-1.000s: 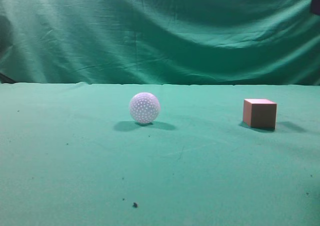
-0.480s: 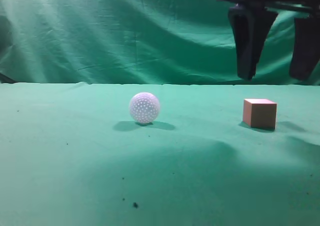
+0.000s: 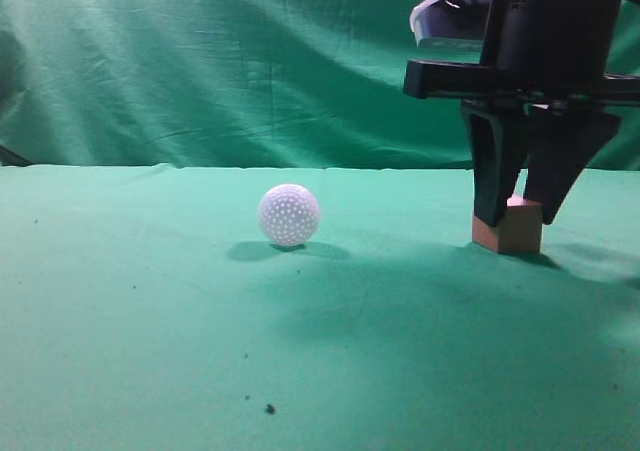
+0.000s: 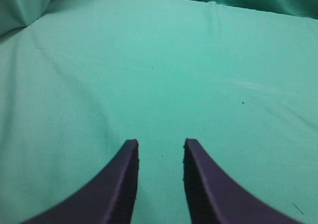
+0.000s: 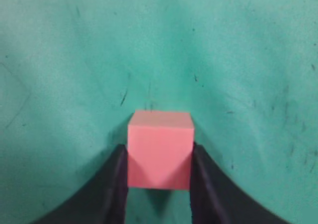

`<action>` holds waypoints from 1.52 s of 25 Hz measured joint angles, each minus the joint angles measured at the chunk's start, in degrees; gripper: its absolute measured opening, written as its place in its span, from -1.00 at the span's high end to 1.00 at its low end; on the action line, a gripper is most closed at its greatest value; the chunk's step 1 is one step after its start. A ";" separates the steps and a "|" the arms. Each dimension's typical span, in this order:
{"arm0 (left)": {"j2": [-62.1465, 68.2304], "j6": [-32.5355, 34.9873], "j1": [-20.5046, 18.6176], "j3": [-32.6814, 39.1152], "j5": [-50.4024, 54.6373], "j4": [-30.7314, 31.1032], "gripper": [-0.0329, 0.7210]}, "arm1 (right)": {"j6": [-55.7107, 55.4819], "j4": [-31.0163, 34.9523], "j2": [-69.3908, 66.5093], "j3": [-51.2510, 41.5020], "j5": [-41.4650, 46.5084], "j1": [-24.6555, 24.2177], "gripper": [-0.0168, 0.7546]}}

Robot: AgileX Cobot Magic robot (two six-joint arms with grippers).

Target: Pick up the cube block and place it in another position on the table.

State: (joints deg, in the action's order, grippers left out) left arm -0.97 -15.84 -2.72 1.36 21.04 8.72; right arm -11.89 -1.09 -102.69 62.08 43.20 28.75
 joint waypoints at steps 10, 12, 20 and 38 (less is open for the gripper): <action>0.00 0.00 0.00 0.00 0.00 0.00 0.22 | -0.11 -3.52 2.16 9.22 1.68 -8.72 0.39; 0.00 0.00 0.00 0.00 0.00 0.00 0.22 | -0.11 -3.91 1.72 10.70 0.54 -11.37 0.39; 0.00 0.00 0.00 0.00 0.00 0.00 0.22 | 1.91 -3.73 -6.95 15.57 0.13 -15.19 0.39; 0.00 0.00 0.00 0.00 0.00 0.00 0.22 | 2.91 -1.62 -5.90 24.81 12.11 -15.29 0.07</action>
State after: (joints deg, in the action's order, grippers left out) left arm -0.97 -15.84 -2.72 1.36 21.04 8.72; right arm -8.99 -2.71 -108.59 86.89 55.31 13.46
